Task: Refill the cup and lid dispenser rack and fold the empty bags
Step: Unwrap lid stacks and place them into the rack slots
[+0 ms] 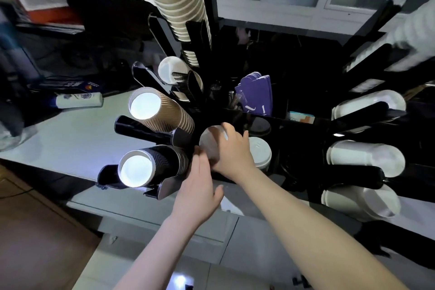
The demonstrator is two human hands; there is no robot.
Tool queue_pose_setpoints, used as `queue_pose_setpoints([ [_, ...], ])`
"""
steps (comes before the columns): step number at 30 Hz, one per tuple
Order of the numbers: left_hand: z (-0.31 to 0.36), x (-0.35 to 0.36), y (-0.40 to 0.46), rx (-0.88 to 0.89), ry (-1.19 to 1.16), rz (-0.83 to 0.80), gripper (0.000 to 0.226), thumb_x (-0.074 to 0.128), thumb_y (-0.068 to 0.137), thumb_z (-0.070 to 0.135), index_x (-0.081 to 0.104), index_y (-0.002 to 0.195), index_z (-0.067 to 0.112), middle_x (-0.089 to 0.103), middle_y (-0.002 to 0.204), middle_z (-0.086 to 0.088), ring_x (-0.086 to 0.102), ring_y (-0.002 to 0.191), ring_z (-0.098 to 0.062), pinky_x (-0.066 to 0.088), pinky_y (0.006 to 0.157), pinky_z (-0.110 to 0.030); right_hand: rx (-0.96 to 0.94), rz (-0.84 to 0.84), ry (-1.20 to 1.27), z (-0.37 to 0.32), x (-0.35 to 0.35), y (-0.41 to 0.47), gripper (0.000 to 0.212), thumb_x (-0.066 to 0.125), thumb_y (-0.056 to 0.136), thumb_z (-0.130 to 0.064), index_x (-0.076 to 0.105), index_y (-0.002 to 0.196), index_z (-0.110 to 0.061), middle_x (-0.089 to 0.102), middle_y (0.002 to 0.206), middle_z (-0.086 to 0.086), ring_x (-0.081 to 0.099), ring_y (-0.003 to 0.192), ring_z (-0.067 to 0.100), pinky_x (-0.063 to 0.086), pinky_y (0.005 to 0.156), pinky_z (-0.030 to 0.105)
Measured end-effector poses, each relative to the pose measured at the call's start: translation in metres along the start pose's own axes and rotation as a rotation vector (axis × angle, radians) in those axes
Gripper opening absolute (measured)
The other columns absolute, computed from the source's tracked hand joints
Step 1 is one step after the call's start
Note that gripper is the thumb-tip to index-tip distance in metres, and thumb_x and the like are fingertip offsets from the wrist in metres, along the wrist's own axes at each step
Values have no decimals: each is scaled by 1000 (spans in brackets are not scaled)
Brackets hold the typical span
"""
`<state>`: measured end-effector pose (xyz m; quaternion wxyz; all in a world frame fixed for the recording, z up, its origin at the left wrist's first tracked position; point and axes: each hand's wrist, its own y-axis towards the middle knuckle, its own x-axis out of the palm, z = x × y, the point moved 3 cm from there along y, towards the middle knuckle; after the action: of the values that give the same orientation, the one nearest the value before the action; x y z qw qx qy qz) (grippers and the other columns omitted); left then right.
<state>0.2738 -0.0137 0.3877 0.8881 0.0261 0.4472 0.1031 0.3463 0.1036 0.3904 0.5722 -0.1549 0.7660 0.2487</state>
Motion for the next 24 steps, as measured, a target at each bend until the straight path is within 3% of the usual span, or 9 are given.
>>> queue_pose_setpoints([
  [4,-8,6,-2,-55,61,-56,93,57,91,30,-11,151,11,-13,160,-2,26,140,-28,37,104,-35,-36,-16,-167,0,14,0,70,65,78,-50,39,137,-22,36,137,3,43,122,24,0,112,61],
  [6,-11,9,-2,-58,82,-68,92,57,90,30,-10,151,13,-14,160,-1,28,139,-29,36,102,-35,-93,-49,-252,2,19,-2,68,65,82,-43,36,140,-22,34,143,4,28,134,23,-6,110,64],
  [10,-15,16,1,-32,154,-68,88,56,88,31,-3,151,17,-15,159,3,33,135,-28,41,93,-35,-158,-105,-298,3,15,-8,82,66,78,-47,30,146,-19,6,158,9,-5,145,29,-6,110,63],
  [12,-16,18,3,-17,190,-60,84,55,88,32,0,151,19,-16,159,4,30,137,-26,43,89,-35,-155,-60,-210,6,5,-14,74,65,77,-41,37,142,-17,16,155,8,4,144,28,-3,112,60],
  [14,-16,20,7,-1,226,-59,81,54,89,31,2,151,23,-17,158,6,11,144,-20,45,92,-36,-169,18,-111,11,-7,-25,56,64,78,-28,52,130,-14,38,142,7,25,137,27,1,114,57],
  [16,-15,22,12,15,268,-72,81,53,88,29,1,151,27,-17,158,7,-8,146,-16,46,95,-38,-140,147,-40,20,-16,-37,37,65,75,-14,65,113,-12,55,121,6,45,122,28,14,113,58],
  [18,-14,24,19,24,298,-96,83,52,87,25,0,151,30,-16,158,6,-13,145,-15,41,102,-38,-37,258,8,32,-22,-45,31,64,74,-6,70,104,-11,60,111,6,54,111,30,28,108,55],
  [21,-12,28,31,39,384,-153,82,53,88,25,1,152,27,-13,160,-2,-13,146,-23,13,118,-43,127,179,10,47,-21,-51,37,53,86,-12,62,122,-12,53,132,5,44,126,27,19,113,48],
  [24,-13,34,37,31,444,-206,81,53,90,28,0,152,26,-15,160,-6,-14,147,-28,3,118,-45,167,64,-44,55,-15,-55,45,43,93,-20,47,138,-16,39,148,3,30,137,25,9,116,47],
])
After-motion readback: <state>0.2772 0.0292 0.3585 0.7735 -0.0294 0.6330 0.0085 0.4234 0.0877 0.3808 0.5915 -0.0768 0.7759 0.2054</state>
